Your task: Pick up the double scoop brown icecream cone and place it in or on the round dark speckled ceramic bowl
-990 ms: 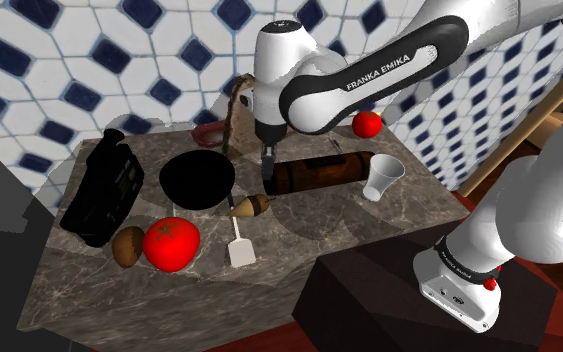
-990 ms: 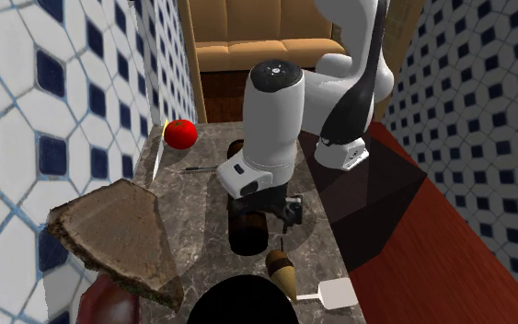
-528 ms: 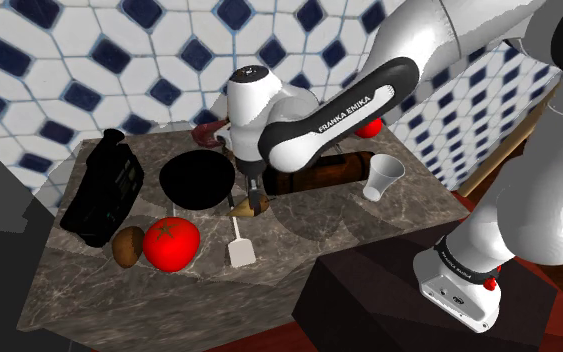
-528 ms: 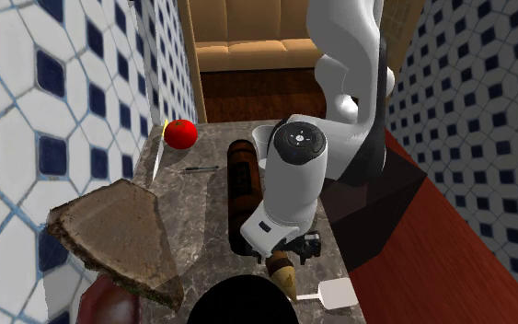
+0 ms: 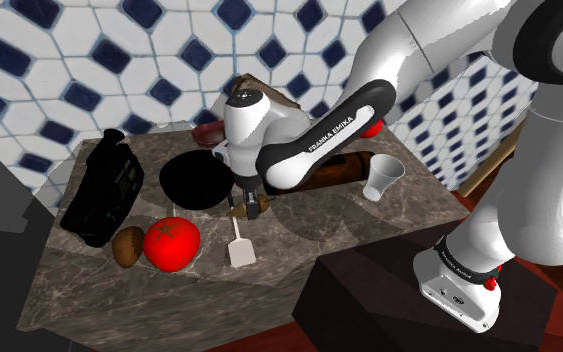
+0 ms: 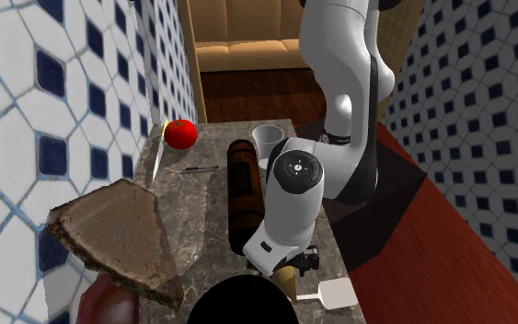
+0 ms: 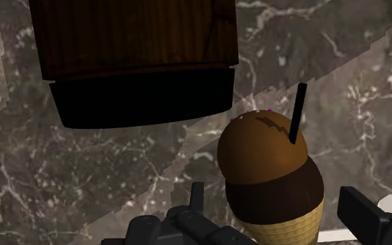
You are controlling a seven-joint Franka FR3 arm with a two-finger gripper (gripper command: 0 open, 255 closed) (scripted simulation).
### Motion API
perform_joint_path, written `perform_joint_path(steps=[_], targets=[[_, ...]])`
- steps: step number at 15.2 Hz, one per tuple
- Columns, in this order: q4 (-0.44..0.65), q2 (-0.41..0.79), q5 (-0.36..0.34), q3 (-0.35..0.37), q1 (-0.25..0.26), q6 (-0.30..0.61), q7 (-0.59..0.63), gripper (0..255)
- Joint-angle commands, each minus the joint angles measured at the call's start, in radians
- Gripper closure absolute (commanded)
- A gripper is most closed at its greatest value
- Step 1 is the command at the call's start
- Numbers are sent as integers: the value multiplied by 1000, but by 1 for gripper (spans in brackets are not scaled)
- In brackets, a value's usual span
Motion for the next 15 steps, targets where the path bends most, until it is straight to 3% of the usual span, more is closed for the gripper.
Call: perform_joint_path(steps=[1, 7, 8, 15], targets=[[-5, 4, -3, -2, 1, 9, 3, 0], [-5, 4, -3, -2, 1, 9, 3, 0], [-5, 4, -3, -2, 1, 9, 3, 255], [-5, 4, -3, -2, 1, 10, 3, 255]])
